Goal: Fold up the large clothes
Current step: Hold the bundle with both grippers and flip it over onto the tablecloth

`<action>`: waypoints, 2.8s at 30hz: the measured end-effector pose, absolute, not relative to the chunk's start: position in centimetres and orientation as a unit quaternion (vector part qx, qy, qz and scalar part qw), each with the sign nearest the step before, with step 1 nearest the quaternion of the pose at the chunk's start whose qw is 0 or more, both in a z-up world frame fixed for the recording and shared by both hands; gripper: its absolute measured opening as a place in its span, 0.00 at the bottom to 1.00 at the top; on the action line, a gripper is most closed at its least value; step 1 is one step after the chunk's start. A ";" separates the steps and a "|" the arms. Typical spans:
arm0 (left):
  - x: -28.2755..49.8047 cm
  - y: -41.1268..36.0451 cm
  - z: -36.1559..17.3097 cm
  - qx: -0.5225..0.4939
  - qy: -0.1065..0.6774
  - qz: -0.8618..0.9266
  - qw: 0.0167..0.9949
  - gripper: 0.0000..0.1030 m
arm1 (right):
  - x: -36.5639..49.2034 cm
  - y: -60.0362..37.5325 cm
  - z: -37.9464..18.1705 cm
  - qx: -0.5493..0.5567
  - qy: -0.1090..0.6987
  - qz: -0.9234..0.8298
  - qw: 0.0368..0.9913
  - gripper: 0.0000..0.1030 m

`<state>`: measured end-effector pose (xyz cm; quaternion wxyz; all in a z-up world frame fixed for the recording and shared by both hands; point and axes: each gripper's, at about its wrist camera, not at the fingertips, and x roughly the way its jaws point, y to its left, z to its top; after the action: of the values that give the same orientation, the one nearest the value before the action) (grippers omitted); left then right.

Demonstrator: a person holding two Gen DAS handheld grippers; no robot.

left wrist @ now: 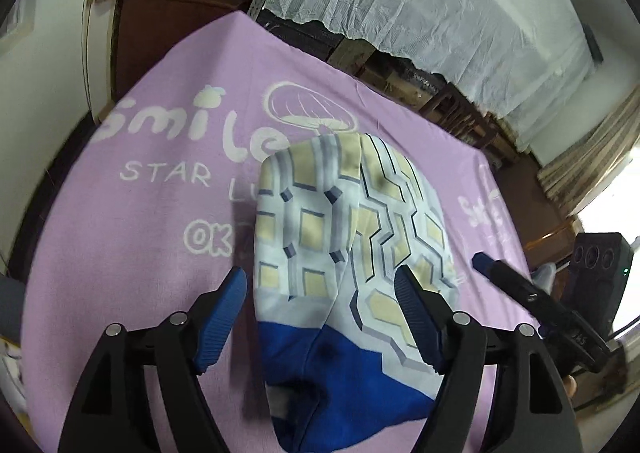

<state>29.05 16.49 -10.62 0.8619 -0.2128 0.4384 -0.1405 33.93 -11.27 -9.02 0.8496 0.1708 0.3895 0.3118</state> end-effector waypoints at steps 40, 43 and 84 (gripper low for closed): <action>29.5 12.6 -15.2 -0.245 0.463 -0.246 0.816 0.56 | 35.8 -12.0 -15.9 0.282 0.482 0.330 0.761 0.58; 29.1 12.0 -14.4 -0.236 0.453 -0.248 0.823 0.54 | 35.6 -12.1 -15.3 0.278 0.475 0.332 0.766 0.55; 28.9 -24.2 -3.5 -0.077 0.399 -0.401 0.821 0.53 | 22.9 -43.1 -2.9 0.308 0.308 0.219 0.873 0.55</action>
<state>28.92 -24.18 -3.52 0.8210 -0.0768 0.3992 -0.4009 22.87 -43.13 -2.94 0.8733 0.3076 0.3079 0.2191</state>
